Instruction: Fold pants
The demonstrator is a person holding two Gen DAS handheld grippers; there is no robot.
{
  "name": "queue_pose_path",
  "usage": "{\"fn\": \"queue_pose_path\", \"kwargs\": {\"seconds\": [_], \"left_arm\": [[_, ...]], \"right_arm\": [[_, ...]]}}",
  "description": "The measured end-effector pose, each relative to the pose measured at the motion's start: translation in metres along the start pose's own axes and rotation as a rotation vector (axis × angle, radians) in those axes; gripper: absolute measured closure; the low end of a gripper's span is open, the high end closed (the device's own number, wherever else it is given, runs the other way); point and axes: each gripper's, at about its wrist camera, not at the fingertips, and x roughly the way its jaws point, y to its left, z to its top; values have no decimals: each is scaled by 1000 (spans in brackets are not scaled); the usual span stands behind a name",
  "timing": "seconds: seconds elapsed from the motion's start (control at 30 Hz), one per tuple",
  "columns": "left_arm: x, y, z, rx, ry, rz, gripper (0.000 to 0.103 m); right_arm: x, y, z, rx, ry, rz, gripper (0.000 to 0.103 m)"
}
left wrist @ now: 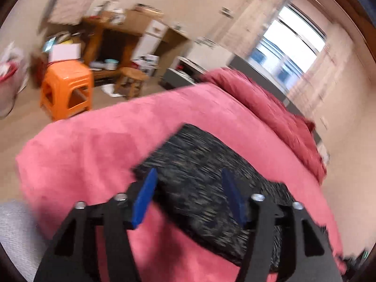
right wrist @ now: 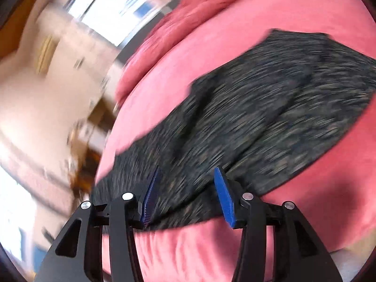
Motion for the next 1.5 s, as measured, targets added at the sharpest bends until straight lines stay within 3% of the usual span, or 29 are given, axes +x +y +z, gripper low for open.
{"fn": "queue_pose_path", "kwargs": {"seconds": [0.13,0.33,0.47,0.6,0.8,0.87,1.0,1.2,1.37,1.5], "left_arm": [[20,-42,-15,130,89,-79,28],[56,-104,-39,242,248,-189,12],[64,-140,-49,328,262,-235,8],[74,-163,-63,435,266,-223,7],[77,-157,-75,455,253,-218,5],[79,-158,-74,454,260,-223,4],[77,-164,-79,455,258,-234,3],[74,-159,-78,445,257,-258,3],[74,-159,-80,453,259,-257,3],[72,-160,-80,461,264,-258,2]], "right_arm": [[-11,-28,33,77,-102,-86,57],[-2,-62,60,137,-139,-199,57],[1,-89,76,209,-174,-235,57],[3,-115,93,258,-198,-239,63],[12,-129,112,276,-225,-191,77],[17,-133,118,277,-226,-196,93],[5,-122,120,239,-269,-161,95],[-52,-98,116,151,-362,-154,95],[-64,-116,101,176,-301,-229,95],[-51,-151,88,291,-221,-263,95]]}}
